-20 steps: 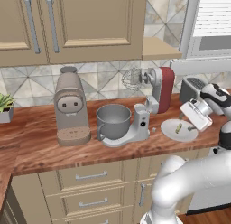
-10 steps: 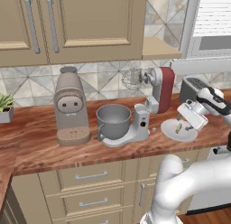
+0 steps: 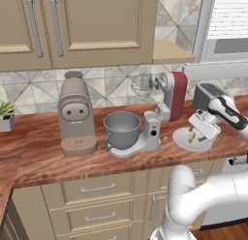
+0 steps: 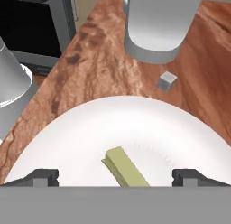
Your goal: Add butter and sugar cubes to the stand mixer bowl and then turn on the stand mixer to begin making frosting.
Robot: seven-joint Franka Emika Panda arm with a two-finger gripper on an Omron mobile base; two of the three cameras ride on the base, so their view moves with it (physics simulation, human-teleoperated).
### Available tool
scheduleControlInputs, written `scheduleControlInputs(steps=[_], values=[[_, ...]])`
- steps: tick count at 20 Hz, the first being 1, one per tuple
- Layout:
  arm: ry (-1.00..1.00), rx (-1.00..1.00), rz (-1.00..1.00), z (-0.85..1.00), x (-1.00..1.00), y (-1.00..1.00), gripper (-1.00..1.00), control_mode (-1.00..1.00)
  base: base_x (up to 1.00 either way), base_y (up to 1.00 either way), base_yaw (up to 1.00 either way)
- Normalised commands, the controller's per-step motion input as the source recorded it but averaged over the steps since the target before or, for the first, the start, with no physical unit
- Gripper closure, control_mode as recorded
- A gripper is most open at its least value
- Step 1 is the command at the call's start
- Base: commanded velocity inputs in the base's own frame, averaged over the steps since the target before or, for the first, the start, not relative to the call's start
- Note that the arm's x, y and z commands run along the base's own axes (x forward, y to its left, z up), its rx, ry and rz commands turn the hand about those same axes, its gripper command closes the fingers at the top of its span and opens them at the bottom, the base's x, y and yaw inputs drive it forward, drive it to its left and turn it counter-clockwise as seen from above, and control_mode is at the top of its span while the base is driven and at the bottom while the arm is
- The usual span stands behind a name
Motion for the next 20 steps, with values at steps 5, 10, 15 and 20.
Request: scheduleControlInputs(steps=[5,10,15,20], values=[[0.03,-0.03,0.01,-0.19,0.12,-0.01,-1.0,-1.0,0.0,0.0,0.0],[0.06,0.0,0.02,-0.17,0.26,0.0,-1.0,-1.0,0.0,0.0,0.0],[0.06,-0.03,0.02,-0.28,0.19,0.0,-1.0,-1.0,0.0,0.0,0.0],[0.06,-0.09,0.01,-0.29,0.05,0.0,1.0,-1.0,0.0,0.0,0.0]])
